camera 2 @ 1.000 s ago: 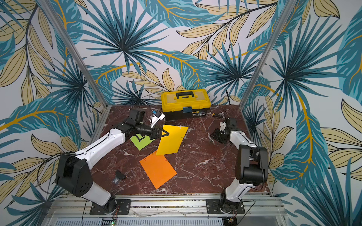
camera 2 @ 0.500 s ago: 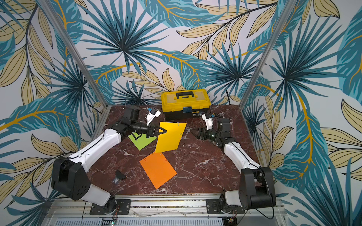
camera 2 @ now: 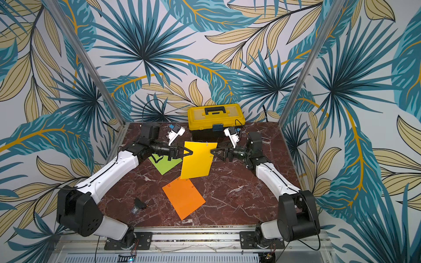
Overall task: Unclip the paperclips from the documents
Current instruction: Adjust the document.
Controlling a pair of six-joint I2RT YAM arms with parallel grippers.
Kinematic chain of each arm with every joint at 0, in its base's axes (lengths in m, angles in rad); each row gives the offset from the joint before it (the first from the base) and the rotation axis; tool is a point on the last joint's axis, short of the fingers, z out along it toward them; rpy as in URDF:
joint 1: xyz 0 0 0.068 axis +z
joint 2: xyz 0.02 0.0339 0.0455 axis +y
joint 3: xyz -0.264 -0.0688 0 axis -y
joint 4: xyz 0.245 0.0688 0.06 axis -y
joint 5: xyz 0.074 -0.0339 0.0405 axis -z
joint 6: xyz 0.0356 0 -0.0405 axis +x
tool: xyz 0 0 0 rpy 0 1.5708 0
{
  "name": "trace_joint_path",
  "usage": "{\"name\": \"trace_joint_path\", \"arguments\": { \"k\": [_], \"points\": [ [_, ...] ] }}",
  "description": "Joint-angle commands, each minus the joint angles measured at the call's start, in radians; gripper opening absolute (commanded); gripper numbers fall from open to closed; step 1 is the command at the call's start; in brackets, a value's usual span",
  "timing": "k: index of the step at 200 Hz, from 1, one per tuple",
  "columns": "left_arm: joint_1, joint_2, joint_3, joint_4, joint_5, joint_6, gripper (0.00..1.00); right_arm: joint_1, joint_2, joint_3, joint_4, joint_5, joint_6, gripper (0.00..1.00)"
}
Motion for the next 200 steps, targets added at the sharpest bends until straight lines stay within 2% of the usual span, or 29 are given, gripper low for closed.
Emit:
{"name": "trace_joint_path", "arguments": {
  "k": [1,32,63,101,172,200],
  "points": [
    [0.006,-0.024,0.023,0.016,0.035,-0.007,0.00,0.019,0.036,0.033,0.046,-0.064,0.022,0.76],
    [0.005,-0.022,0.023,0.017,0.033,-0.007,0.00,0.031,0.062,0.032,0.156,-0.105,0.112,0.73],
    [0.011,-0.015,0.018,0.017,0.026,0.000,0.00,0.041,0.066,0.030,0.170,-0.140,0.142,0.65],
    [0.025,-0.008,0.016,0.017,0.027,0.005,0.00,0.044,0.051,0.013,0.152,-0.149,0.146,0.49],
    [0.033,0.002,0.005,0.006,0.027,0.017,0.00,0.047,0.053,0.039,0.077,-0.146,0.110,0.13],
    [0.032,0.004,-0.001,-0.013,0.018,0.031,0.00,0.049,0.054,0.048,0.046,-0.141,0.090,0.05]
  ]
}}
